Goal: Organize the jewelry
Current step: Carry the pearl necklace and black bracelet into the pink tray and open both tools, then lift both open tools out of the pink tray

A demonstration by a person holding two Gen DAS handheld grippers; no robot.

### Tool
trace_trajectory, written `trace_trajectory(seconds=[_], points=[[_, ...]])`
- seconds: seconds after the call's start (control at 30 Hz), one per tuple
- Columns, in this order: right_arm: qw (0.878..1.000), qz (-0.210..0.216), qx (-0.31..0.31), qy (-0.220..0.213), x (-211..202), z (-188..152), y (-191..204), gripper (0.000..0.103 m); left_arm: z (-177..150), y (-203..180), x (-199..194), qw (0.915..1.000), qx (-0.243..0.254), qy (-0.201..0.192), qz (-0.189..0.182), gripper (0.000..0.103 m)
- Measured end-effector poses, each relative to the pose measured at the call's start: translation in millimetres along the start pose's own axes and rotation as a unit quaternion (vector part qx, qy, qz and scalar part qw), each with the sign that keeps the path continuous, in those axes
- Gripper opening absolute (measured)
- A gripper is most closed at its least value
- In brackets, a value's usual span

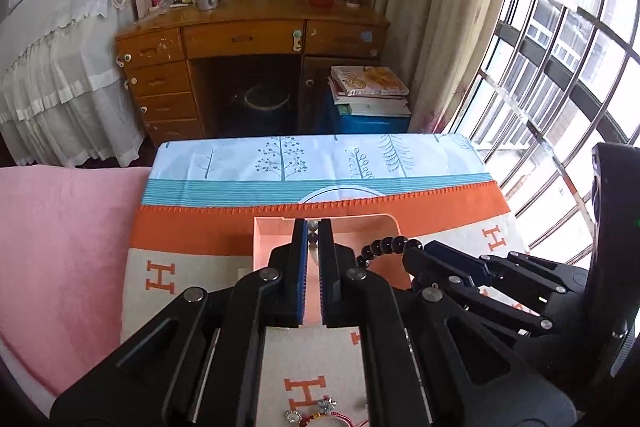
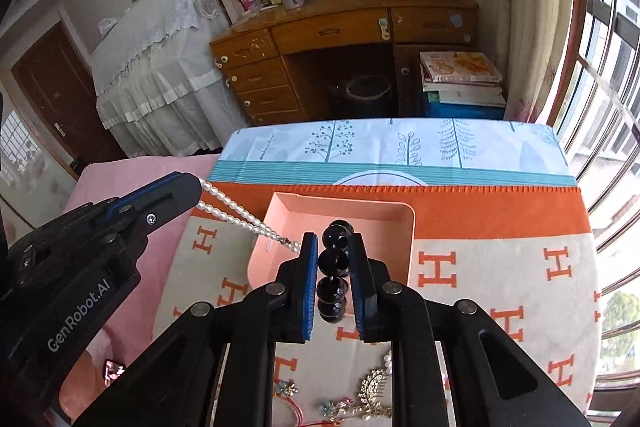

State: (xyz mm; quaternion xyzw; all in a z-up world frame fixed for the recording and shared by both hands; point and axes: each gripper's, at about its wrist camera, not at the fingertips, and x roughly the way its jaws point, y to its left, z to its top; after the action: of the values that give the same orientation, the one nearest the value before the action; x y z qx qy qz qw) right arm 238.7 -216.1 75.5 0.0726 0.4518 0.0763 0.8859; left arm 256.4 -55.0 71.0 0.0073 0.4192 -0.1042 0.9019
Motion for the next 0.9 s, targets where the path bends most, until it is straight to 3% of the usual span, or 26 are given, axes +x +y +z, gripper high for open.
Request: trace_trajectory(seconds=[0.13,0.2,0.27,0.37,0.57,0.73,0.8,0.9], points=[[0.999,-0.013,-0.008,0.041,44.2,-6.5,-2.2,0.015,-13.3,8.7,56.6,0.9984,0.005,0.056,0.003,0.003],[0.998,-0.021,-0.019,0.051,56.9,-15.8,-5.3,0.022,-26.2,14.3,79.8,0.9958,0.013,0.090,-0.001,0.005],[0.998,-0.029,-0.030,0.040,57.4,-19.3,-5.4,0.045,-35.5,19.3,96.7,0.9921,0.012,0.125,-0.006,0.014],[0.999,-0.030,-0.040,0.019,58.1,-26.2,-8.8,0.055,-52.9,30.0,107.4,0.9891,0.007,0.146,-0.019,0.026],[0.999,-0.009,-0.030,0.007,38.3,-36.6,-15.9,0.055,-68.4,49.1,94.0,0.9899,-0.023,0.133,-0.044,0.034],[0.999,-0.009,-0.030,-0.015,9.7,-51.4,-18.4,0.056,-74.6,51.5,52.0,0.9960,-0.001,0.080,-0.038,0.034],[0.999,-0.018,-0.030,-0.023,-1.6,-58.6,-19.4,0.060,-77.7,45.9,31.7,0.9975,0.016,0.058,-0.038,0.034],[0.999,-0.014,-0.030,-0.031,-21.7,-70.4,-22.8,0.080,-85.3,43.6,6.6,0.9958,0.027,0.053,-0.070,0.034]])
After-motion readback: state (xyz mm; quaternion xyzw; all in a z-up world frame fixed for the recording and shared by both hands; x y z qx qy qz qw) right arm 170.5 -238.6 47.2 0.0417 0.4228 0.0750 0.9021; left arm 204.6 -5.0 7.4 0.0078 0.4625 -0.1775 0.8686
